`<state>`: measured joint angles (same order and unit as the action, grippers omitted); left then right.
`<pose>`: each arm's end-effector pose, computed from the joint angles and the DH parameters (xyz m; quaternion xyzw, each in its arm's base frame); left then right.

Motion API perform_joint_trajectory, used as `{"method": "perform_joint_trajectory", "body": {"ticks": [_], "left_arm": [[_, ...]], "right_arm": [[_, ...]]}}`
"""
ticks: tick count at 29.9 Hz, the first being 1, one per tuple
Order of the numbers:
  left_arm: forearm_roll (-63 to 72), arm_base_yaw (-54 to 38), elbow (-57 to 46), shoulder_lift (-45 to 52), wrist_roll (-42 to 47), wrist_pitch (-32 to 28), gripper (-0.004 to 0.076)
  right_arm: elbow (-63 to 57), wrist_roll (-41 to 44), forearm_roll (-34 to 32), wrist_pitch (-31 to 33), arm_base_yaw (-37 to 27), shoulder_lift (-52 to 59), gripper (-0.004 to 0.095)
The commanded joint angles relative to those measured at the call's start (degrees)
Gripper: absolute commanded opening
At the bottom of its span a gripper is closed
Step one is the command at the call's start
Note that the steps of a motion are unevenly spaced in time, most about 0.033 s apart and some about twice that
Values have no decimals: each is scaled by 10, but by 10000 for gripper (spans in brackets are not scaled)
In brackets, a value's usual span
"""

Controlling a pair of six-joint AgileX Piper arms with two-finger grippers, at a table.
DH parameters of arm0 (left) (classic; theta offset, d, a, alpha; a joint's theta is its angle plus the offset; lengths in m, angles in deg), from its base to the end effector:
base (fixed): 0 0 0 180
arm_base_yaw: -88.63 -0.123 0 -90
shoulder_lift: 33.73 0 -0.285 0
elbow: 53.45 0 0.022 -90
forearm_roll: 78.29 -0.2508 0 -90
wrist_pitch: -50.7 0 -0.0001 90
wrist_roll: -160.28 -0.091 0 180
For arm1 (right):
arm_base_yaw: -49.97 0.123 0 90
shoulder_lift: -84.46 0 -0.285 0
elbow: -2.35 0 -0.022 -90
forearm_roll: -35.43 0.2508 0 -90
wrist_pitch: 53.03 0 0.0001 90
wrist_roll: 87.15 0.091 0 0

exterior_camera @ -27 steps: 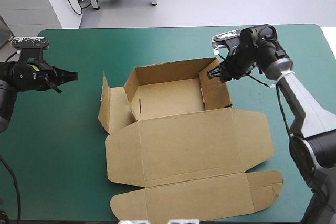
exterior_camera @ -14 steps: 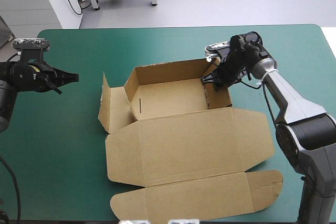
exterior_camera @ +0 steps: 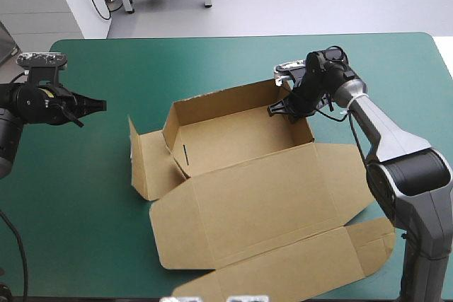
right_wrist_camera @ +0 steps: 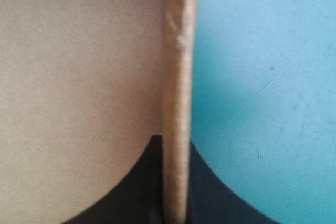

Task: Fold the box

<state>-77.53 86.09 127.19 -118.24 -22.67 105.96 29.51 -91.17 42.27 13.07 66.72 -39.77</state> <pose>0.2790 0.0114 0.3865 0.0017 0.9370 0.0103 0.3490 0.4168 0.1358 0.2631 -0.1623 0.9742 0.0733 0.1388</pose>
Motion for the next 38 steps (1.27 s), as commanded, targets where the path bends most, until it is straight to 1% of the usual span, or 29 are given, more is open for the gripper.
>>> {"method": "perform_joint_trajectory", "body": {"ticks": [1,6,8,12,16,19,23,27,30,34,38], "left_arm": [[0,0,14,16,1,-25,6],[28,-17,14,-8,3,-16,7],[83,-45,14,-19,-1,-16,8],[224,-106,14,-45,-75,4,8],[316,-144,14,-77,-102,20,8],[357,-146,14,-97,-124,25,7],[459,-146,14,-119,-167,26,7],[576,-146,14,-135,-222,42,7],[641,-143,14,-141,-244,59,7],[691,-129,14,-142,-260,67,7],[770,-112,14,-142,-300,109,7]], "right_arm": [[16,0,0,-11,-3,32,-20],[17,7,10,-14,-9,45,-19],[17,7,28,-15,-21,54,-19],[17,4,65,-18,-54,79,-19],[17,-11,105,-17,-87,110,-19],[17,-24,131,-18,-107,133,-19],[18,-35,165,-15,-135,161,-19],[18,-61,230,-15,-165,191,-19],[18,-74,279,-19,-180,205,-19],[18,-74,283,-30,-178,215,-18],[18,-74,288,-38,-166,215,-19]]}}
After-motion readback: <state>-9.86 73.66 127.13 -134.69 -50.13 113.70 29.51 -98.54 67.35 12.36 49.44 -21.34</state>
